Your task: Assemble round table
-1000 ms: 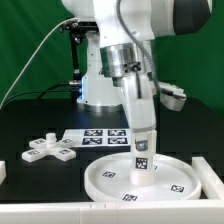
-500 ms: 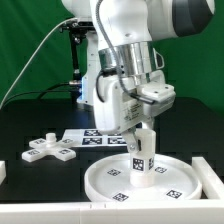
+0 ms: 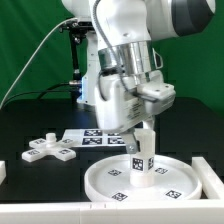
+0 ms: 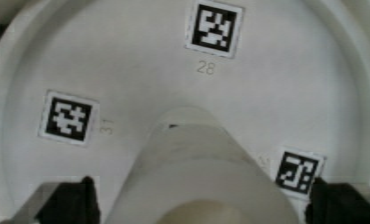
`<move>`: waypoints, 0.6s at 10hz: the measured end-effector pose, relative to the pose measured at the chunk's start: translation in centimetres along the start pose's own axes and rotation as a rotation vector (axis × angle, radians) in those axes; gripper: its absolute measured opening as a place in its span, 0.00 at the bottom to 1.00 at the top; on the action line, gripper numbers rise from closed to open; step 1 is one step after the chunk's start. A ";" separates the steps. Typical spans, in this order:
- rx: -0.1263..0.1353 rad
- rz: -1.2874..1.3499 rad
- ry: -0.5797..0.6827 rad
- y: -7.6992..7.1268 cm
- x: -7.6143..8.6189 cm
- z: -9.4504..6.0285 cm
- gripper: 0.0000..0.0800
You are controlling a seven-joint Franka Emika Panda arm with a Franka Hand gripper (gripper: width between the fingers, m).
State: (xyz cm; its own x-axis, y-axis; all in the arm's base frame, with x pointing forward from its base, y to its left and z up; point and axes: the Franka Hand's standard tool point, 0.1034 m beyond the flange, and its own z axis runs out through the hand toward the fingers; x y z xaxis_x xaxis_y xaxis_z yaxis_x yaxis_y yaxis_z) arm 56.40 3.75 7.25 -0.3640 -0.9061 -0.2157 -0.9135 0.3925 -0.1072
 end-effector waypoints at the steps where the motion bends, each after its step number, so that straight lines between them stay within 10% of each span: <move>1: -0.006 -0.145 -0.007 -0.1 -0.5 -0.1 0.79; 6: -0.016 -0.590 -0.004 -0.1 -0.5 0.0 0.81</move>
Offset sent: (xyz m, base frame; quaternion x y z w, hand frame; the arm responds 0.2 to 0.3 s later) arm 0.0000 0.0000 0.0000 0.0000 0.0000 -0.1296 0.9916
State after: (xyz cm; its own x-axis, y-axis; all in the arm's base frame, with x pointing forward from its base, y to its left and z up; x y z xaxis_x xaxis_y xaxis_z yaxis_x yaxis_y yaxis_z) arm 56.72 4.18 7.42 0.2071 -0.9699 -0.1282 -0.9641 -0.1800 -0.1953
